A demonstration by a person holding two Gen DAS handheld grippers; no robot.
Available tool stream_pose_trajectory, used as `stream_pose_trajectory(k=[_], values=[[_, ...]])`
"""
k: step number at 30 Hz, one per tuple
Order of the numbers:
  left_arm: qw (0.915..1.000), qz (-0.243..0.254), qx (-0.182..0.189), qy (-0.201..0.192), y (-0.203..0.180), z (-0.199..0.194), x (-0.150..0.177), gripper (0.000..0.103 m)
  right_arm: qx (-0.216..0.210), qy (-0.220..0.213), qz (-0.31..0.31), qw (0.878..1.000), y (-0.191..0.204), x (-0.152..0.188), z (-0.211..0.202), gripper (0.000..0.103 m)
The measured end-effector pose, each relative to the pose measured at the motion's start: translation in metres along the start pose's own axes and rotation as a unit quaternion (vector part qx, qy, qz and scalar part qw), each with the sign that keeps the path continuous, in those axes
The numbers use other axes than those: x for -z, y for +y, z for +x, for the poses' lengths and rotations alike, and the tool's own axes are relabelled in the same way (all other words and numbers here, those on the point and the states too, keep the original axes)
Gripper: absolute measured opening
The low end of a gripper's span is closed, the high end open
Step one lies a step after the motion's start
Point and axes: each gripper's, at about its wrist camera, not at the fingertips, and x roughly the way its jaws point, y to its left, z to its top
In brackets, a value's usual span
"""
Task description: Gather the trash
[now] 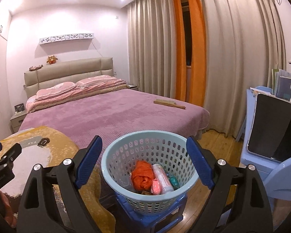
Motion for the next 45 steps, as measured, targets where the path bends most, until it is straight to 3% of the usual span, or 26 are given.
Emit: stream_pose_trajectory(k=[10, 45], values=[[1.0000, -0.002, 0.005, 0.001, 0.001, -0.002, 0.000, 0.095, -0.010, 0.028, 0.006, 1.000, 0.004, 0.004, 0.010, 0.087], [0.9997, 0.001, 0.020, 0.013, 0.001, 0.000, -0.002, 0.095, -0.020, 0.056, 0.002, 0.998, 0.004, 0.010, 0.020, 0.087]])
